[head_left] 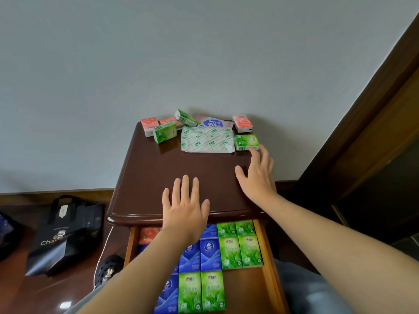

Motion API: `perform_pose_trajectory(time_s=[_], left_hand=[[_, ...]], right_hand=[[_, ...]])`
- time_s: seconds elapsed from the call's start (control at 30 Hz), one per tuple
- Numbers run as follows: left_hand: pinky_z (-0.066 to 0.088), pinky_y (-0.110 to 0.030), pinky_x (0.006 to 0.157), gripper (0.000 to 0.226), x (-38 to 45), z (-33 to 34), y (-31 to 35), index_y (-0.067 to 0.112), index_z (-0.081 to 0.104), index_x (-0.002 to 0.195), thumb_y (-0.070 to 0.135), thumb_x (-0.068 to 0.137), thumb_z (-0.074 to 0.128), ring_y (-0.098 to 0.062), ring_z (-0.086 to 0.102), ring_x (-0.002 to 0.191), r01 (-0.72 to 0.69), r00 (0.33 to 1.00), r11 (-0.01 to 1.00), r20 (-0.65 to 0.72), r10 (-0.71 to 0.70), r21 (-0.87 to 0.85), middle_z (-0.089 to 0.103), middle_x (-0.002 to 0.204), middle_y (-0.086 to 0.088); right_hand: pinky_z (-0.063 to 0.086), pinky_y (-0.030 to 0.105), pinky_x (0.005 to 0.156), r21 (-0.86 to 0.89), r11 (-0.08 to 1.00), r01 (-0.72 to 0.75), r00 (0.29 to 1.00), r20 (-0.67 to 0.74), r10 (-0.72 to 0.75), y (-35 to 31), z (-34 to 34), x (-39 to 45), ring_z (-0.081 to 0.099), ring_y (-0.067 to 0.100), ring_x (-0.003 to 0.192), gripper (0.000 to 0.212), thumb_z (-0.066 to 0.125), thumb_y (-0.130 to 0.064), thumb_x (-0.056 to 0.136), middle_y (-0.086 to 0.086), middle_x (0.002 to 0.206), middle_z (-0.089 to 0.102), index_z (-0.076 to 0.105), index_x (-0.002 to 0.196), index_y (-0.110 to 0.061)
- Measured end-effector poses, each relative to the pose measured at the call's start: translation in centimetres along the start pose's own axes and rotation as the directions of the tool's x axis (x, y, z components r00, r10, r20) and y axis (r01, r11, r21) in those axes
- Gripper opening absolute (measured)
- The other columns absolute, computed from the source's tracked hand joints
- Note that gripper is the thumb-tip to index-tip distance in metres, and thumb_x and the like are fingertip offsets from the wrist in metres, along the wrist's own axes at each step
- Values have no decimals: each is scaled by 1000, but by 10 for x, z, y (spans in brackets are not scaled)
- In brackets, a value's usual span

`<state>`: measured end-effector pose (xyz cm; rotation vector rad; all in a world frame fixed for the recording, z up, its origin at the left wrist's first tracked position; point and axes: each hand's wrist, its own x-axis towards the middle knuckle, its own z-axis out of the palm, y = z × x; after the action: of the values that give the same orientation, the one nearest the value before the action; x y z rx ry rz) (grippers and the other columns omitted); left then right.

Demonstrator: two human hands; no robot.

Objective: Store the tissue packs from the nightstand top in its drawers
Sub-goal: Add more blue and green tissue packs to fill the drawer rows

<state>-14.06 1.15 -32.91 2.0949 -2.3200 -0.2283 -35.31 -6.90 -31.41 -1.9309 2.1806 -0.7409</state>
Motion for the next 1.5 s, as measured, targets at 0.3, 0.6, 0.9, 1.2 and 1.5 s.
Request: perform_pose_trajectory(time_s=[0.3,0.6,0.9,1.2,1.5], left_hand=[[-10,-57,126,73,22,-5,-4,25,-15,163,60,102,7,-23,-20,158,-74,997,997,17,74,-26,-16,173,-5],[-11,-49,126,75,24,-11,-5,26,-1,165,60,104,23,-19,-13,159,-43,999,981,-7,42,-189,-7,173,-1],[12,-26,120,69,49,-28,-72,2,18,160,12,102,55,-28,15,154,50,906,754,-288,-311,-655,19,164,-17],[22,-45,124,74,117,-29,-84,1,29,155,35,99,62,-35,26,146,114,792,828,-453,-409,-549,29,155,-20],[32,-52,115,64,175,-37,-88,24,37,149,39,95,67,-37,31,140,180,762,852,-478,-436,-491,31,153,-15]], right_hand=[[32,53,120,-111,992,-66,998,-14,65,-4,21,64,22,38,150,59,55,-49,97,5,173,10,41,153,-41],[44,42,96,-16,999,-33,973,-229,28,-10,11,4,49,32,112,50,74,-43,87,9,126,55,52,124,-19],[44,40,110,113,877,468,875,84,-477,-58,31,-29,44,19,125,72,60,-62,92,-11,148,46,37,152,-29],[39,40,116,-72,936,345,938,45,-343,-70,50,-12,38,23,136,93,42,-83,88,5,152,38,48,147,-11],[45,37,103,6,923,385,923,30,-385,-73,43,-14,44,19,115,71,51,-75,87,-4,128,49,49,133,-20]])
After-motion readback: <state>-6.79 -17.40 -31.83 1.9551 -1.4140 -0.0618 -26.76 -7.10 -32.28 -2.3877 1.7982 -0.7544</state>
